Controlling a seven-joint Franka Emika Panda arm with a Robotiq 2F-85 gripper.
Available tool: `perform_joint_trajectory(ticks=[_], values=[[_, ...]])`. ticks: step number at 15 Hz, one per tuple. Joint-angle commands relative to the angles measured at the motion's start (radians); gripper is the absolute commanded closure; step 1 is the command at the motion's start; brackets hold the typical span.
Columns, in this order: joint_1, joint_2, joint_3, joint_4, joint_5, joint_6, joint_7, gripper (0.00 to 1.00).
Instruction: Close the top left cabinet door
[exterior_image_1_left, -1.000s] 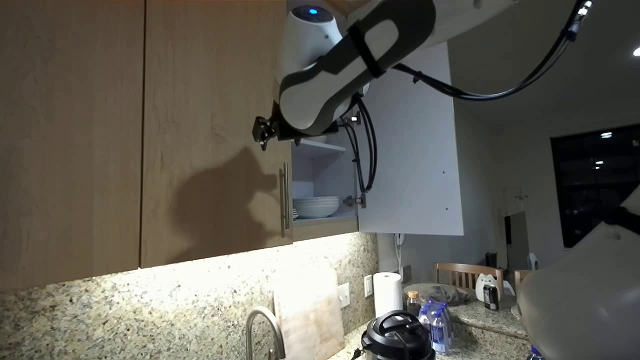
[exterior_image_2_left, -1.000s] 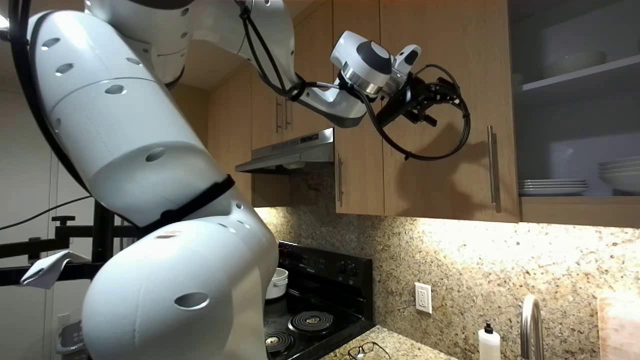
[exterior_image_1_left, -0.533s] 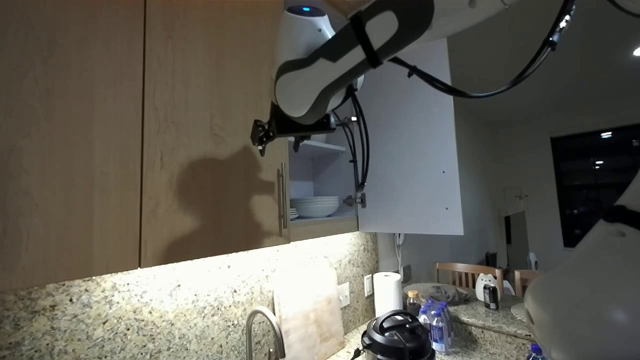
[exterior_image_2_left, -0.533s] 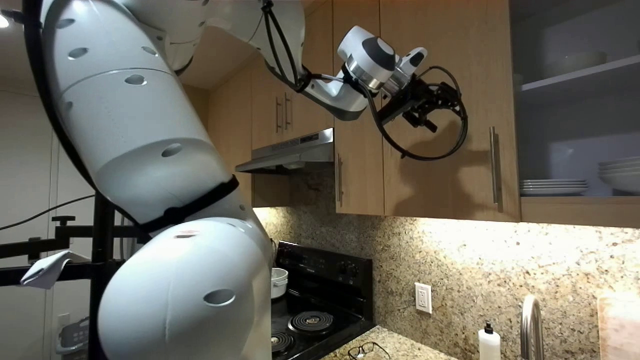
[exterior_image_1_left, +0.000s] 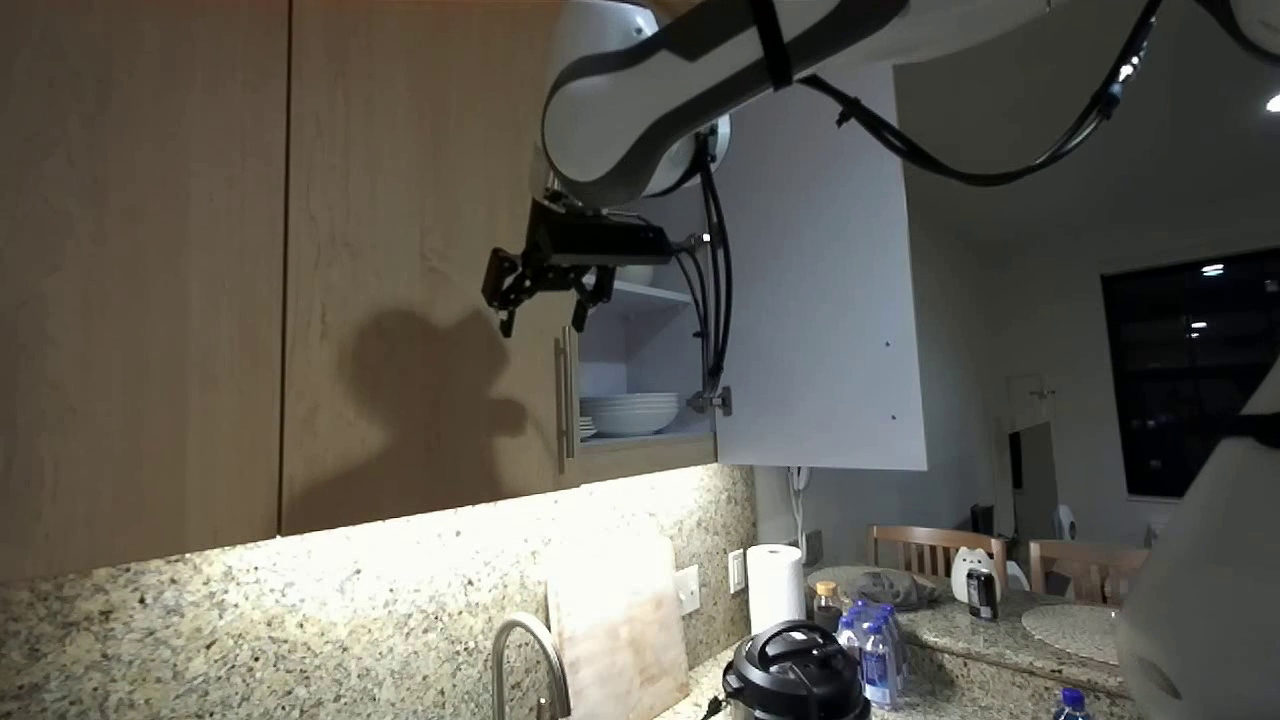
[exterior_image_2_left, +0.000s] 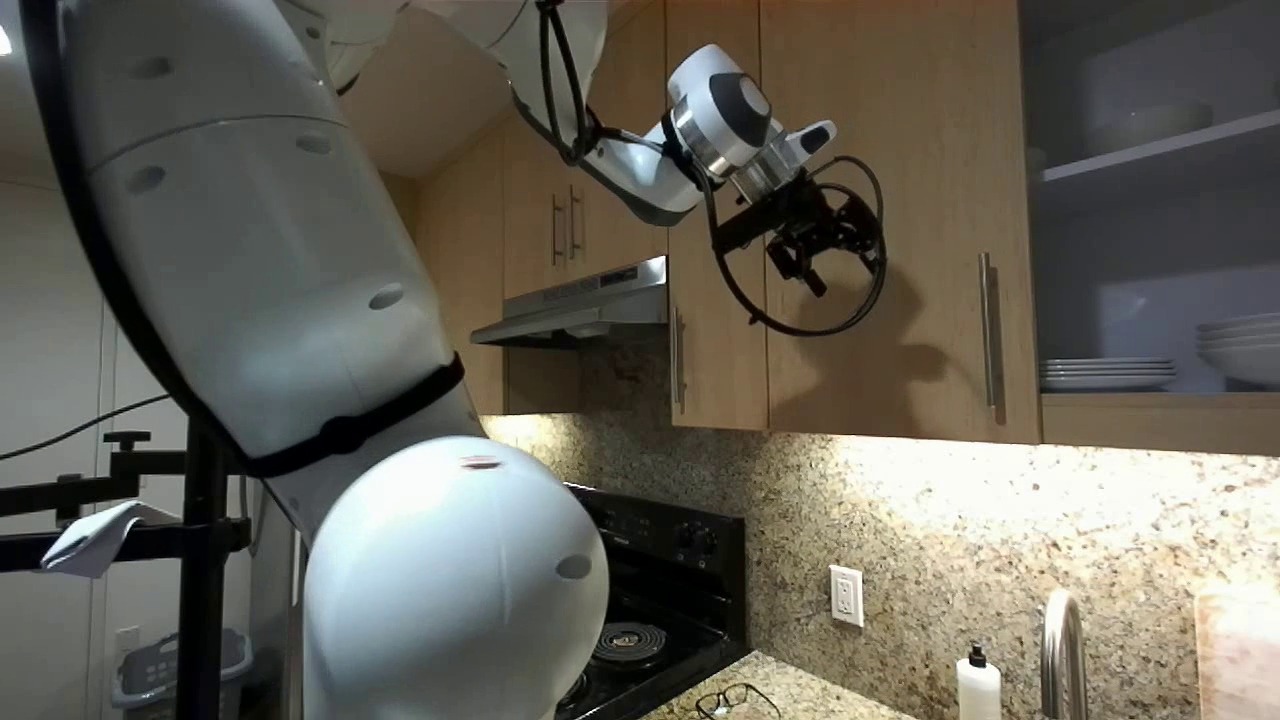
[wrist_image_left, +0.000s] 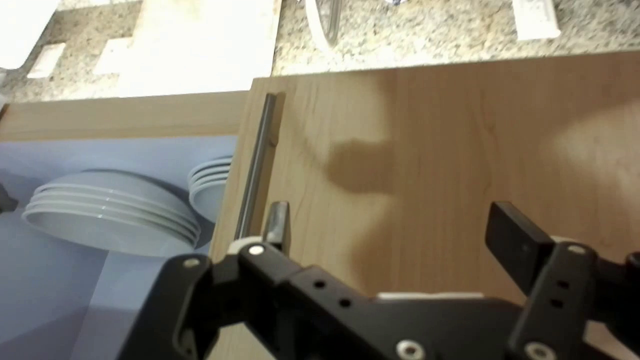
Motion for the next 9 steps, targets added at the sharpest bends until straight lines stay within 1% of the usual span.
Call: perform_joint_trajectory(ticks=[1,5,9], values=[[0.106,-0.04,-0.108,-0.051,0.09,-0.089,-0.114,0.0],[0.162,-0.077,-0.189,-0.102,0.149,-0.167,-0.195,0.0],[0.208,-0.09,-0.27,-0.149,0.246,-0.255,-0.34,0.0]])
